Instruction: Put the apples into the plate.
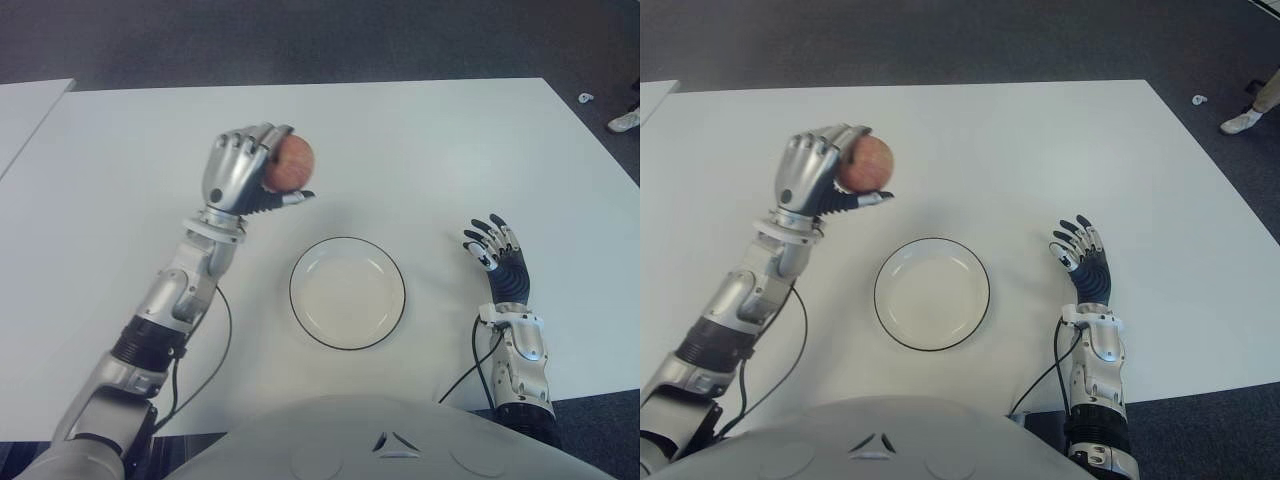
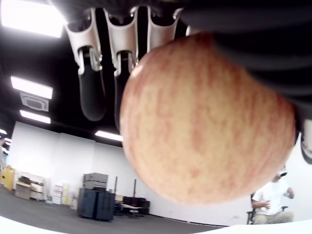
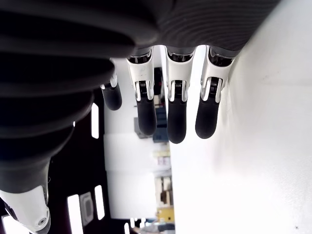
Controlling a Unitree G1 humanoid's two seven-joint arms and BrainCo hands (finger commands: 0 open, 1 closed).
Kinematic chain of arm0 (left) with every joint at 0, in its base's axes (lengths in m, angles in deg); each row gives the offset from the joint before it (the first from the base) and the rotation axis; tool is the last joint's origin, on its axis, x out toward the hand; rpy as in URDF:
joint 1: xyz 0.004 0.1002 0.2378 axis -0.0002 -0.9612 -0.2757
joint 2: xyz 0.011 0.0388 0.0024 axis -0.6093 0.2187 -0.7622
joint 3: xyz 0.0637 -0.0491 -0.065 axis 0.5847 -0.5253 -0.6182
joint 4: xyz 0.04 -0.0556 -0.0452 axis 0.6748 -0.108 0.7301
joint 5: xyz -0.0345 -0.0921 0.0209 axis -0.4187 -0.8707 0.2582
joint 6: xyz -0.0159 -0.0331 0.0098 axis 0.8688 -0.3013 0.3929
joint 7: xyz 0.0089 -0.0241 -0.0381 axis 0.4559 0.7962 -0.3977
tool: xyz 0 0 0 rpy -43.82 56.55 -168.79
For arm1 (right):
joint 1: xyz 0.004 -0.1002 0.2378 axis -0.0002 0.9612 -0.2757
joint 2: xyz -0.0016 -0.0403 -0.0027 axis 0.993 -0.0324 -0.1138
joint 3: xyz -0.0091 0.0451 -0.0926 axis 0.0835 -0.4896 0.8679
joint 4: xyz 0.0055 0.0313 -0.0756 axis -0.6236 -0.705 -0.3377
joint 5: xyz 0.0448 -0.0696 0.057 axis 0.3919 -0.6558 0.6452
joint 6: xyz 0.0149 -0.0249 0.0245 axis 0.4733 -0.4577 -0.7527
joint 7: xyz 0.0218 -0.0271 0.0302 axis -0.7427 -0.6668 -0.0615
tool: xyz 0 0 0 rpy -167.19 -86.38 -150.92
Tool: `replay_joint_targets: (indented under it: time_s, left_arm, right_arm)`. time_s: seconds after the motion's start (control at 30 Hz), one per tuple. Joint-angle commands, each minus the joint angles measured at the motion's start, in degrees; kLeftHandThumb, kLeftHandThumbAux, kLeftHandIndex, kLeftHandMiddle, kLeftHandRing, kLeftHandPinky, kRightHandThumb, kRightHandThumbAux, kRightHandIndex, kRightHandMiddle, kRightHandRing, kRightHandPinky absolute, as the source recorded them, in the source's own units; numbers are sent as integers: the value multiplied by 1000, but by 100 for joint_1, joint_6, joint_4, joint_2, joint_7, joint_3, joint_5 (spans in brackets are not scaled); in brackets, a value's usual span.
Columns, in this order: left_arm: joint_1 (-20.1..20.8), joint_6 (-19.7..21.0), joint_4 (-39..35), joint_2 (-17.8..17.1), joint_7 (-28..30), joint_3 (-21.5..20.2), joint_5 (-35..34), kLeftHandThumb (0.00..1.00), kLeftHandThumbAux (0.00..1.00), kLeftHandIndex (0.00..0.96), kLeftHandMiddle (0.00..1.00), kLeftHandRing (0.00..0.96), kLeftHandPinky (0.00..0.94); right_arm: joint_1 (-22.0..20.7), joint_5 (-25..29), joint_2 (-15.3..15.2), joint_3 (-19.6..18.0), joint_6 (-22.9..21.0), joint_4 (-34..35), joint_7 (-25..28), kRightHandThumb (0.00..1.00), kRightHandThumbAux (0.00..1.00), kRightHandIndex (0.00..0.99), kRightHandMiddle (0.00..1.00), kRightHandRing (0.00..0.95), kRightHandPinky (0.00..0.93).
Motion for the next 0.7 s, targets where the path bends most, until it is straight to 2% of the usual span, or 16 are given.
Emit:
replay_joint_targets:
  time_s: [0.03,0.17,0.37,0.7]
  left_arm:
    - [-292,-29,-166,213,260,206,32,856,660,415,537,863,826]
    - [-425,-147,-185,421,416,503,59,856,660,414,538,858,827]
    - [-547,-288,134,640,183,905,371,856,661,412,537,850,819]
    - [-767,-653,270,904,-14,1210,361,855,662,409,536,841,820]
  right_arm:
    - [322,-106,161,129,-445,-391,-48,341,657,105,240,268,320]
    - [308,-78,164,125,-427,-408,-39,347,665,105,238,269,323]
    - [310,-49,189,134,-458,-354,-49,355,679,107,242,272,320]
    - [337,-78,209,177,-428,-324,-61,343,677,107,243,265,299]
